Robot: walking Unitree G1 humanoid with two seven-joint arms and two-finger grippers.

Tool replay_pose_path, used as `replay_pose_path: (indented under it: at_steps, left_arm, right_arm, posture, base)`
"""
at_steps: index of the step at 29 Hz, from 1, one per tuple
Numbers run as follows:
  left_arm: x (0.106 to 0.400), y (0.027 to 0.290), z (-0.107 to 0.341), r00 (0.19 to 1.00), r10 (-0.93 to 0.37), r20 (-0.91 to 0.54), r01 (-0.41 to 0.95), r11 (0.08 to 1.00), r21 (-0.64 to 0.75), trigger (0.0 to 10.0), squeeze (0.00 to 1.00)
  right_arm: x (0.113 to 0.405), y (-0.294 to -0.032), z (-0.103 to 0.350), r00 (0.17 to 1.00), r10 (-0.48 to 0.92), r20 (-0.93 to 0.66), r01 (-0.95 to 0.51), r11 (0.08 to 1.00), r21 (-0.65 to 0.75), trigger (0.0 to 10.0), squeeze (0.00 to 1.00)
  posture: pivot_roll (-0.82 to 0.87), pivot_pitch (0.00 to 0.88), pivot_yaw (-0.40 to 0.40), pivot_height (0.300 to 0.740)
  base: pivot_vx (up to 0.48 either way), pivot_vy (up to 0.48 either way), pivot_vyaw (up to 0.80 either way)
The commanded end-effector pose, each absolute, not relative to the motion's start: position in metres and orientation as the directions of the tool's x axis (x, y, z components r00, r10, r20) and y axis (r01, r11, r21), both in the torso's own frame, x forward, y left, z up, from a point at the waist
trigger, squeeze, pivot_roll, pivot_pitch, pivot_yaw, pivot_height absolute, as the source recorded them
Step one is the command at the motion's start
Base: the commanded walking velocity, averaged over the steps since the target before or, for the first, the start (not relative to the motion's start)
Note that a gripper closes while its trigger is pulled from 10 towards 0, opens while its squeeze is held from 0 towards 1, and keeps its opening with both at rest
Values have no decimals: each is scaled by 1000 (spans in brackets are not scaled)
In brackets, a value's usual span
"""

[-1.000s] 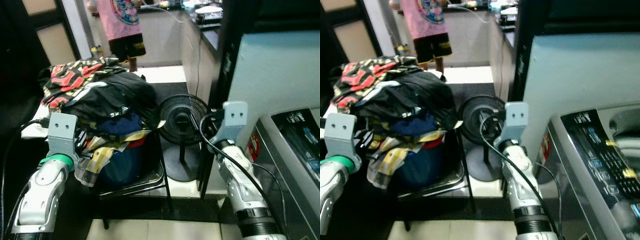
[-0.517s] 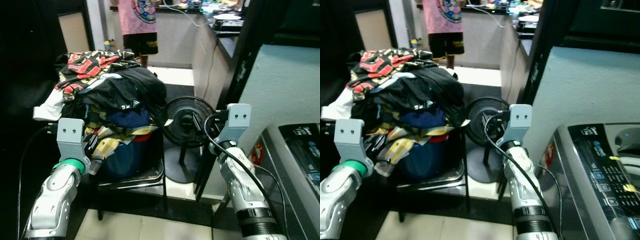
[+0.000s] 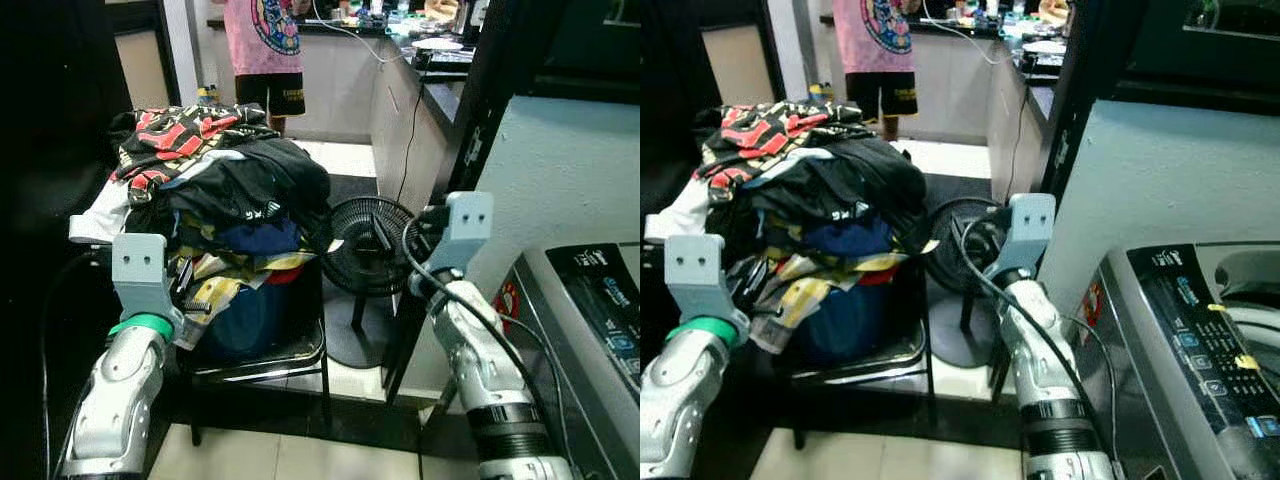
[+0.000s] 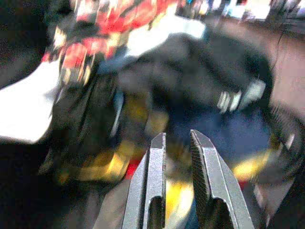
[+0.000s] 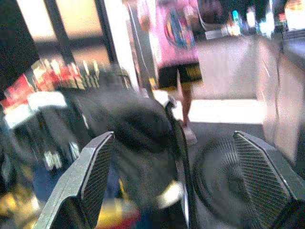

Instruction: Clothes washing

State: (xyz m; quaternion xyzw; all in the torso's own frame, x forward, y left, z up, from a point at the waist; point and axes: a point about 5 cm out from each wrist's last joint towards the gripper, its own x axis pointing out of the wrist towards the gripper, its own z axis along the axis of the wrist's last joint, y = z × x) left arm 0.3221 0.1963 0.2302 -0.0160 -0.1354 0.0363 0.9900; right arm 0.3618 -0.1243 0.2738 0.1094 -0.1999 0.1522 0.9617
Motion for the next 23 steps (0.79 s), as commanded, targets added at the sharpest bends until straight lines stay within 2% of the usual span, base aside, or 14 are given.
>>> replay_pose_path:
  at_steps: [1, 15, 23]
  left_arm:
    - [320, 199, 241, 945, 88, 314, -76, 996, -50, 10000, 0]
    - [321, 196, 245, 940, 79, 331, -75, 997, -25, 10000, 0]
    - [323, 197, 247, 939, 84, 333, -85, 996, -12, 10000, 0]
  right_arm:
    - [360, -119, 284, 851, 281, 445, -383, 910, 158, 10000, 0]
    - [357, -111, 288, 829, 339, 445, -426, 898, 108, 10000, 0]
    - [359, -108, 290, 818, 376, 436, -440, 897, 52, 10000, 0]
  posture:
    - [-21, 0, -2, 740]
    - [-23, 0, -20, 740]
    - [-11, 0, -37, 740]
  base:
    - [292, 0, 0]
    - [295, 0, 0]
    - [299, 0, 800]
